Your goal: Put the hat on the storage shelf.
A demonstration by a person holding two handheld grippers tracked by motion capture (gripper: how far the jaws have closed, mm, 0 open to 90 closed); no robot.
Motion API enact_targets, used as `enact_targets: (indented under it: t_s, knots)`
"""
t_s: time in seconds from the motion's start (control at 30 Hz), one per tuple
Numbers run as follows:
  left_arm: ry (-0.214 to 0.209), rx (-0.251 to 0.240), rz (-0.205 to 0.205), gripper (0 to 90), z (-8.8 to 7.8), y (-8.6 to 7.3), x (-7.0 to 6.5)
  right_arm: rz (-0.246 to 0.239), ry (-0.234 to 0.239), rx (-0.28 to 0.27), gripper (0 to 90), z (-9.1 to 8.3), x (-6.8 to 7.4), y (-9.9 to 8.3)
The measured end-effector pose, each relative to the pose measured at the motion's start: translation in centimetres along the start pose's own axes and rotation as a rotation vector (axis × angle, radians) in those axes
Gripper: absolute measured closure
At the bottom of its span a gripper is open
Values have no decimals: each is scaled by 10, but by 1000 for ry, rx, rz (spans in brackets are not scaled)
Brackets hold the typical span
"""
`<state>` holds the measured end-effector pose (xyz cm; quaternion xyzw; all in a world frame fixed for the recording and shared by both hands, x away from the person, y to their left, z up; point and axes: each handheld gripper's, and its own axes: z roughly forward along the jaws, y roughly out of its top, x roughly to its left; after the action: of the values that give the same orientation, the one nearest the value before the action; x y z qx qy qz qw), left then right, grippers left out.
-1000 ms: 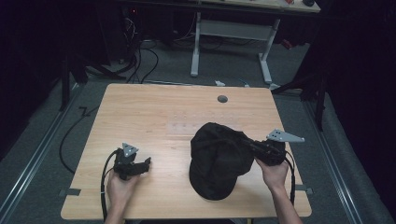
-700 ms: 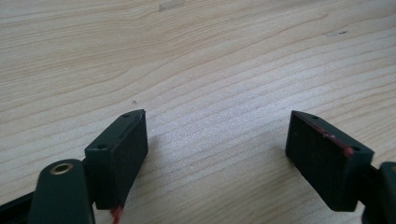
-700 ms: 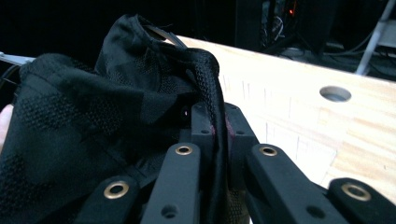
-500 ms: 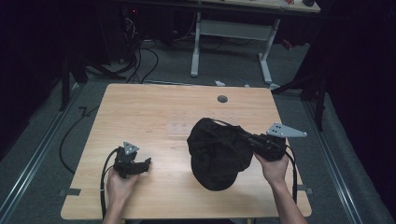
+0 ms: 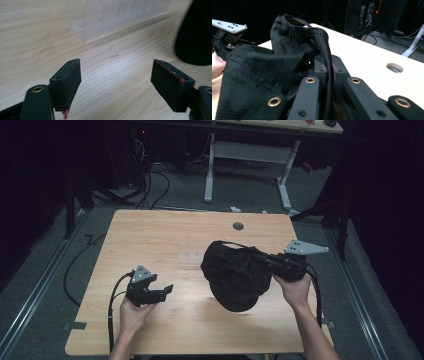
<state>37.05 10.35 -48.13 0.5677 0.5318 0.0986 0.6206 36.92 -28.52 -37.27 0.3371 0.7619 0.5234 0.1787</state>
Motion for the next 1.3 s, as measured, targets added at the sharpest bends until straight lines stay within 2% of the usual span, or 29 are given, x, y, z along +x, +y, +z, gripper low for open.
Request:
enact_targets:
  t_s: [0.07, 0.17, 0.3, 0.33, 0.37, 0.4, 0.6, 0.83, 1.07, 1.3]
  knots:
    - [-48, -7, -9, 233, -3, 4, -9, -5, 10, -2, 854, 0, -1, 4]
    - [-110, -6, 6, 224, -5, 10, -23, -8, 36, -10, 854, 1, -3, 9]
    - [-165, 15, 24, 208, -5, 16, -36, 8, 78, -14, 854, 4, -6, 14]
    - [-165, 15, 24, 205, -5, 16, -36, 8, 88, -14, 854, 5, -6, 15]
    - [-190, 22, 24, 201, -4, 19, -43, 6, 97, -14, 854, 6, -6, 15]
    - [-190, 22, 24, 197, -4, 19, -43, 6, 97, -14, 854, 6, -6, 15]
    - [-264, 52, 28, 180, 1, 27, -61, -9, 151, -4, 854, 13, -3, 17]
    - [-301, 117, 53, 170, 9, 26, -71, -13, 218, -14, 854, 18, -3, 19]
    - [-351, 180, 30, 153, 16, 27, -74, -21, 264, -32, 854, 20, -4, 22]
    - [-377, 225, 13, 154, 22, 28, -75, -44, 309, -31, 853, 23, -2, 26]
